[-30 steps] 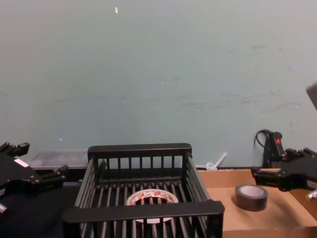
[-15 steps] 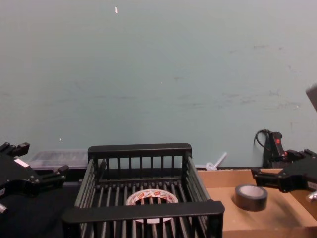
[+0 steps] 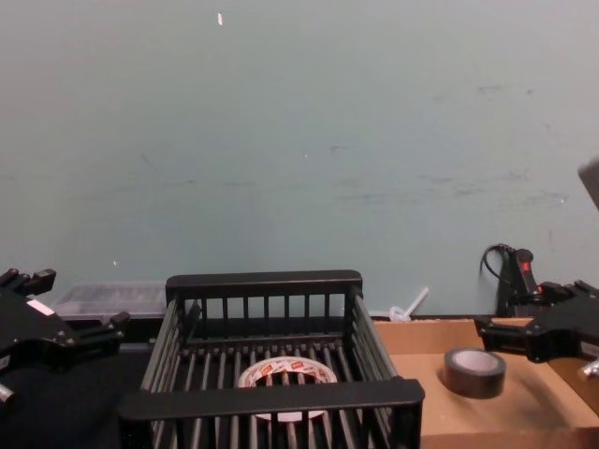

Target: Pick up the white tape and place it into the black box , Pick up the silver tape and place it into the brown box.

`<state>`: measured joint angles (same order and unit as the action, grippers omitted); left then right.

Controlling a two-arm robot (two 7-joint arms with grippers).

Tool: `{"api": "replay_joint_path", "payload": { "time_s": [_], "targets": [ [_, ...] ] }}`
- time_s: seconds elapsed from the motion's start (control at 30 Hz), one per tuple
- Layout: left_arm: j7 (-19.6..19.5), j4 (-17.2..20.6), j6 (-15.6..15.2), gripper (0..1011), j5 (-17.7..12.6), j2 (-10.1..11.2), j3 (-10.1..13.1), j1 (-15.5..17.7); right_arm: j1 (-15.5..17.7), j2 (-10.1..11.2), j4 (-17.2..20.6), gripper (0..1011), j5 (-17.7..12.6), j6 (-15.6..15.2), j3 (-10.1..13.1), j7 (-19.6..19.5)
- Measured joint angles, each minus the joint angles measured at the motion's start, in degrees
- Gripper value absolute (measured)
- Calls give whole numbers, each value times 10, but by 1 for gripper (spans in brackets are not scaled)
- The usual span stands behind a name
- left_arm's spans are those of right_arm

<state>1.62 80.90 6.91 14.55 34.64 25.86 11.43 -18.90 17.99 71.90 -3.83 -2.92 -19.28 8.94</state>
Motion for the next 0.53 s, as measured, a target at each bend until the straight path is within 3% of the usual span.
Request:
{"api": "replay_joint_path", "payload": {
  "time_s": [0.53],
  "targets": [
    [0, 0, 0, 1001, 0, 0, 0, 0, 0, 0, 0, 1002, -1, 0, 0, 0]
  ]
}}
